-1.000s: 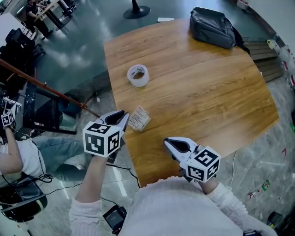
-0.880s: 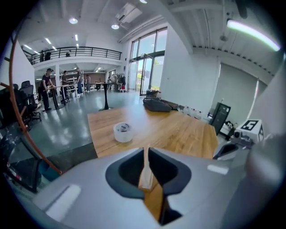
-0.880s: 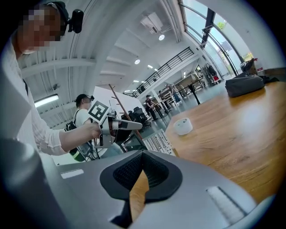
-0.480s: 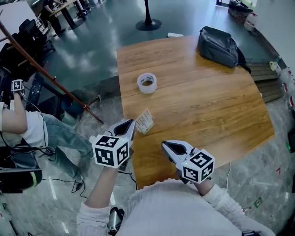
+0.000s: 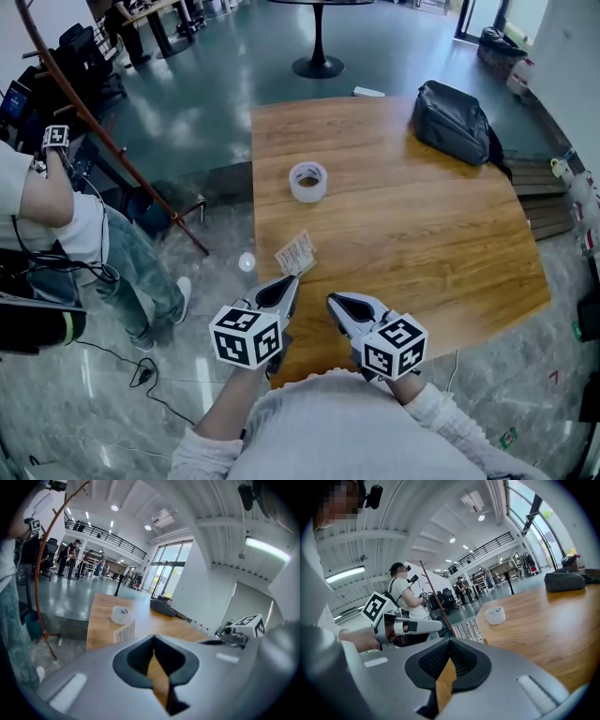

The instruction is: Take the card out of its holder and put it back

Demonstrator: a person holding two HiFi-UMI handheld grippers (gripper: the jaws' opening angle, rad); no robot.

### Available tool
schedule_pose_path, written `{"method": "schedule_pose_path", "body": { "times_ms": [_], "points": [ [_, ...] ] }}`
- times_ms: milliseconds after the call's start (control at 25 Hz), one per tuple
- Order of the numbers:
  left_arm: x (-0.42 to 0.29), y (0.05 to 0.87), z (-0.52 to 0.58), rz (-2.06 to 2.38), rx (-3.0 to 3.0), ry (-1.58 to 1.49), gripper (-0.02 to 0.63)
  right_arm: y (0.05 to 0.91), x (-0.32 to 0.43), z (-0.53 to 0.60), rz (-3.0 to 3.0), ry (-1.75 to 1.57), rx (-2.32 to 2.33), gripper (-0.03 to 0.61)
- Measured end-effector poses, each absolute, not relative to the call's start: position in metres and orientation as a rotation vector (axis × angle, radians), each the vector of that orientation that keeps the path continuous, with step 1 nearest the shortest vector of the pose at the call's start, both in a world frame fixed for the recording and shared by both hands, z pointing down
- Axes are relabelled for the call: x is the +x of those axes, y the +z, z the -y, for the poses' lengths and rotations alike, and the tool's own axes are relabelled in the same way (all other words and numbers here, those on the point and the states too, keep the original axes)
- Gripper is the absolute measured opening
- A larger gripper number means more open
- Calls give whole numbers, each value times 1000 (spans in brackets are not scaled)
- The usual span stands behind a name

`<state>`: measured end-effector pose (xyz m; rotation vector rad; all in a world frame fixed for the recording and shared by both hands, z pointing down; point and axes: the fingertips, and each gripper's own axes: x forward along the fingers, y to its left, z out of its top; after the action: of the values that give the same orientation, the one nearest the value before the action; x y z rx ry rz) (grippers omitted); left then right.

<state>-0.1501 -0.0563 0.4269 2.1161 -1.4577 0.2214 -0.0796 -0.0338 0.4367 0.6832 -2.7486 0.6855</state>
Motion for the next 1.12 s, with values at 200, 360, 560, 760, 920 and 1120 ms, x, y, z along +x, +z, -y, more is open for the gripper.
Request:
{"method": "schedule_pose_path", "body": {
  "times_ms": [200, 360, 560, 760, 920, 1120],
  "points": [
    [-137, 437, 42, 1416, 2075, 103, 8, 445, -81, 30, 2736, 698, 661, -3],
    [-131, 443, 32, 1390, 2035, 29, 8, 445, -79, 30, 2735, 707, 667, -3],
    [-126, 447, 24, 1357, 2021, 31, 8, 446, -78, 26, 2732, 732, 671, -3],
    [-119, 451, 17, 1334, 2030, 58, 8, 446, -80, 20, 2726, 719, 659, -3],
    [-118, 452, 16, 1323, 2033, 55, 8, 447, -78, 20, 2715, 697, 680, -3],
    [-119, 452, 12, 1313, 2030, 44, 8, 449, -79, 17, 2701, 691, 678, -3]
  ]
}}
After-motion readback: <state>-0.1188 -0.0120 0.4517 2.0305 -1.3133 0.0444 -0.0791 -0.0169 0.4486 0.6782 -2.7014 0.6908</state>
